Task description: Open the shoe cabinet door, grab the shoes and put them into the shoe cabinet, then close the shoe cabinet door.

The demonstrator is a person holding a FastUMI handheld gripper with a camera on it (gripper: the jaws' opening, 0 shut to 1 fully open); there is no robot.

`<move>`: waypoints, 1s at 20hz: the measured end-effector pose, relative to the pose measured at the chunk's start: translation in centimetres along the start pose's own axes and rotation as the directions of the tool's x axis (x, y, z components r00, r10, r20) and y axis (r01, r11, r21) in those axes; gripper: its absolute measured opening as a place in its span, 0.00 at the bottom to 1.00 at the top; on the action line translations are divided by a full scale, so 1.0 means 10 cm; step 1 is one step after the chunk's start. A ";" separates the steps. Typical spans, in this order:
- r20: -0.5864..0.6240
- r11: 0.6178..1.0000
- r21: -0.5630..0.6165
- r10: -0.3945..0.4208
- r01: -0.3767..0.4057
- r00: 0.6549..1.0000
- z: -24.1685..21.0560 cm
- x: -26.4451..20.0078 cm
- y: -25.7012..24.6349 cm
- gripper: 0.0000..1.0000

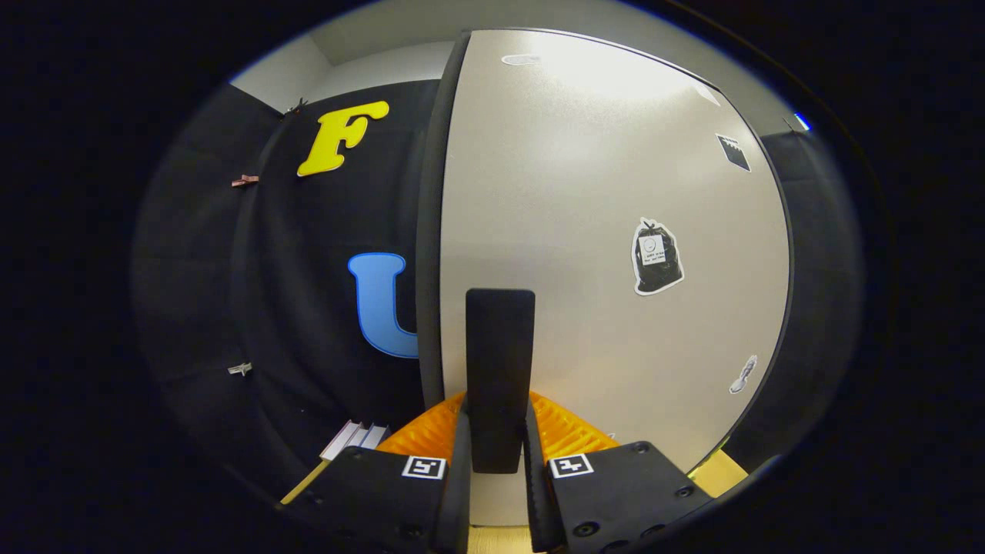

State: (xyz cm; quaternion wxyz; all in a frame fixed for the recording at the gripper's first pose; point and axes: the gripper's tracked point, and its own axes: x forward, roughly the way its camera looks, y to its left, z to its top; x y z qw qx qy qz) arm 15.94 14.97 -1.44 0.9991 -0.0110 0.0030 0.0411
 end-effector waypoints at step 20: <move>-0.020 0.990 0.017 0.143 -0.142 0.990 -0.03 -1.14 -0.27 0.34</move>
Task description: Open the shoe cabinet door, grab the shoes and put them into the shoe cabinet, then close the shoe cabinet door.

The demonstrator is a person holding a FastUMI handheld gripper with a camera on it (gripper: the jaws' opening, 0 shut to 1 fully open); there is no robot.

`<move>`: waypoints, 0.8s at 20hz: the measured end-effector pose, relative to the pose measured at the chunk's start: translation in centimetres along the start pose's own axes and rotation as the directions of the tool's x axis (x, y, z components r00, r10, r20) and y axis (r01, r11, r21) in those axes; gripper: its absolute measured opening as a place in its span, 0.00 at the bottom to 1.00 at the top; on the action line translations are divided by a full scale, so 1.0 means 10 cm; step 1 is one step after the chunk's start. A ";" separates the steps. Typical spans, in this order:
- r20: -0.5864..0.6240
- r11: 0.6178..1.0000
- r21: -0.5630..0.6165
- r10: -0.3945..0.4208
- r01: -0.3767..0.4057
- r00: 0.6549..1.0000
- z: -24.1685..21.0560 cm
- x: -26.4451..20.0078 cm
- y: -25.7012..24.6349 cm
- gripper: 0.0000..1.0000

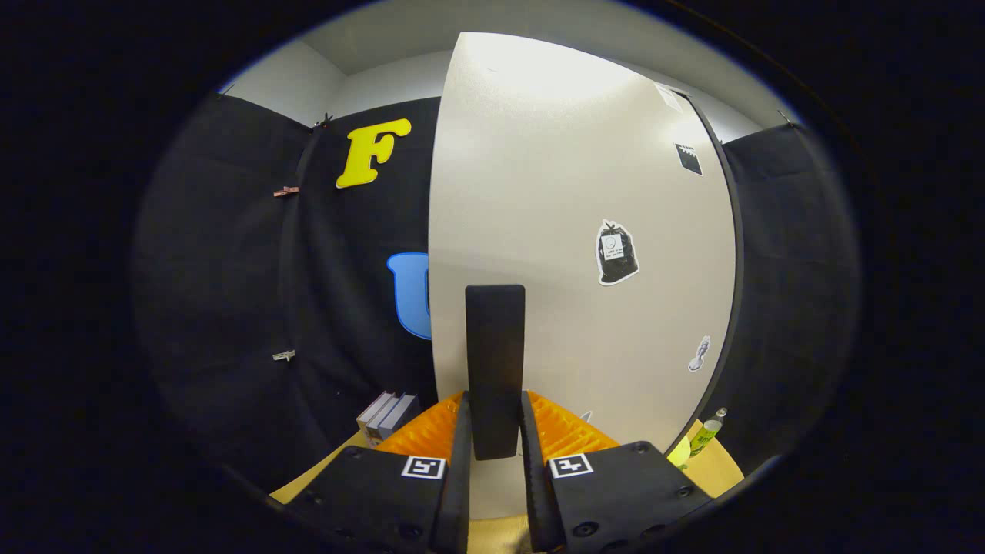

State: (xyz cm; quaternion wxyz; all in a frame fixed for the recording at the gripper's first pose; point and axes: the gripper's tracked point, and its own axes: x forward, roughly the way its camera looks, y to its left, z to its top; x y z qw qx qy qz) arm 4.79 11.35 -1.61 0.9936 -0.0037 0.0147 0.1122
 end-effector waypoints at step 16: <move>0.015 0.988 -0.032 0.152 -0.151 0.988 -0.03 -0.95 -0.60 0.34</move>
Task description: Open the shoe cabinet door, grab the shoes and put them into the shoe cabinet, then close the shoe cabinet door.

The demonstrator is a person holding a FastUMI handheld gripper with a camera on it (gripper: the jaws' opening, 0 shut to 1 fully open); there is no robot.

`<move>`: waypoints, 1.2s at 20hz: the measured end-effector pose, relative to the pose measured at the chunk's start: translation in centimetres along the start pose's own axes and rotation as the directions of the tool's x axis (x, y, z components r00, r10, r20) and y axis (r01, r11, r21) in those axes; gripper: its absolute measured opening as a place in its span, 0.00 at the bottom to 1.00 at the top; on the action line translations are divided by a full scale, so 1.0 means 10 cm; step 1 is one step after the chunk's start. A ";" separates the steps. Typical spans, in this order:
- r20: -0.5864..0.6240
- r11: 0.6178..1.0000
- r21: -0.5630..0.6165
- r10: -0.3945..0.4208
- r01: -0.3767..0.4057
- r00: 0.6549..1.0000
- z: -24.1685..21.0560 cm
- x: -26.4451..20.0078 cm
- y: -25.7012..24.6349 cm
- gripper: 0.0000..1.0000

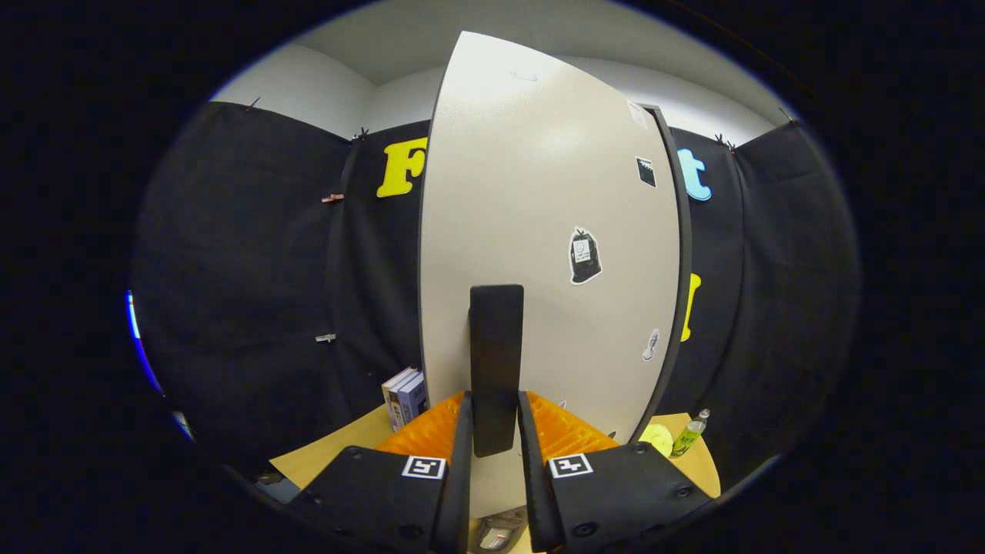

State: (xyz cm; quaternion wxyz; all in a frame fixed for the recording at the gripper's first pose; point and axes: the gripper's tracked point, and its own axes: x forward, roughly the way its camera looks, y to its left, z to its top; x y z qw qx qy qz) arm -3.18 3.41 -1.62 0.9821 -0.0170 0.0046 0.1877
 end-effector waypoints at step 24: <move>0.016 0.950 0.045 -0.310 0.309 0.951 0.13 -1.19 -1.17 0.32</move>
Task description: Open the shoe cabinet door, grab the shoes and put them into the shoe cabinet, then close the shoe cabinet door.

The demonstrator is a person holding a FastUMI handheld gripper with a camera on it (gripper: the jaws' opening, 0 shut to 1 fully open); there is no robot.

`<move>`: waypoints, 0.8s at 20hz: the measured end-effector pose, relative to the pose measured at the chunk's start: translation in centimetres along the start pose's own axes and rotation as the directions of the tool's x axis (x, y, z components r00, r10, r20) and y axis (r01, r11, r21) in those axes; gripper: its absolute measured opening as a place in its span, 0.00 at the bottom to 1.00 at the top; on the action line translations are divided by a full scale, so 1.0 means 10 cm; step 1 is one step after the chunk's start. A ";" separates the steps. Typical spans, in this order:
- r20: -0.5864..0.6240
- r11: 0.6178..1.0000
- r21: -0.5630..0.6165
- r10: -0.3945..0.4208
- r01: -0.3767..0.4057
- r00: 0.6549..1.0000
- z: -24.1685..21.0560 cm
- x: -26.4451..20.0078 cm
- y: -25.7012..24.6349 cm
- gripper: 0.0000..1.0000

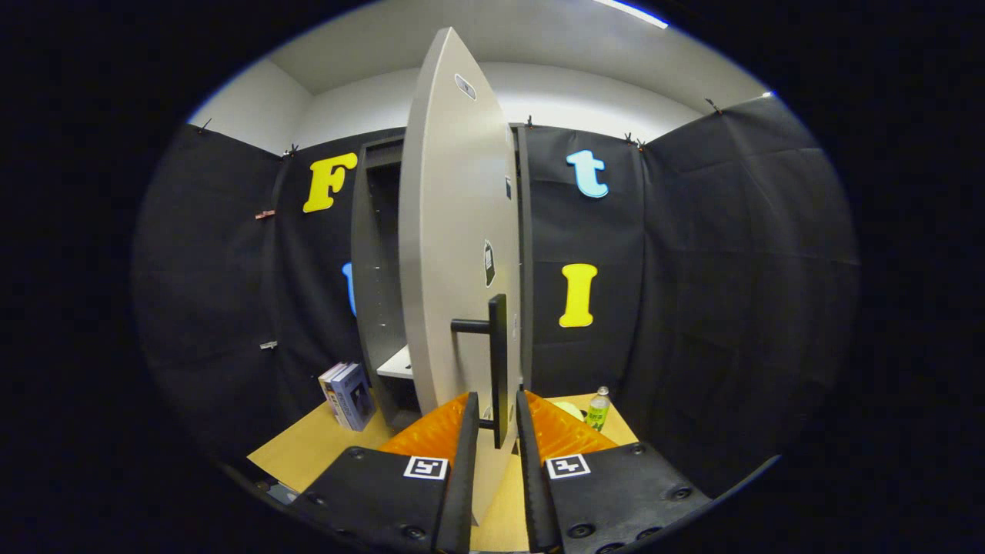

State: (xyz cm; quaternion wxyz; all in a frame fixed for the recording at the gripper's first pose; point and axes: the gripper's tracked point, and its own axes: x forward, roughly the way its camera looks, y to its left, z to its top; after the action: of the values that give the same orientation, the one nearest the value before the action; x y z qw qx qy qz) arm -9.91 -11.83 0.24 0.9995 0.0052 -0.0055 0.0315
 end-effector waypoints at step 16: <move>-0.016 0.997 -0.029 0.068 -0.068 0.998 -0.49 -0.03 0.53 0.32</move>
State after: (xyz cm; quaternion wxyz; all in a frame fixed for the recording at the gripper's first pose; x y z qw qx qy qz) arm -10.49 -6.46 -4.65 0.9978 -0.0102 0.0016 0.0655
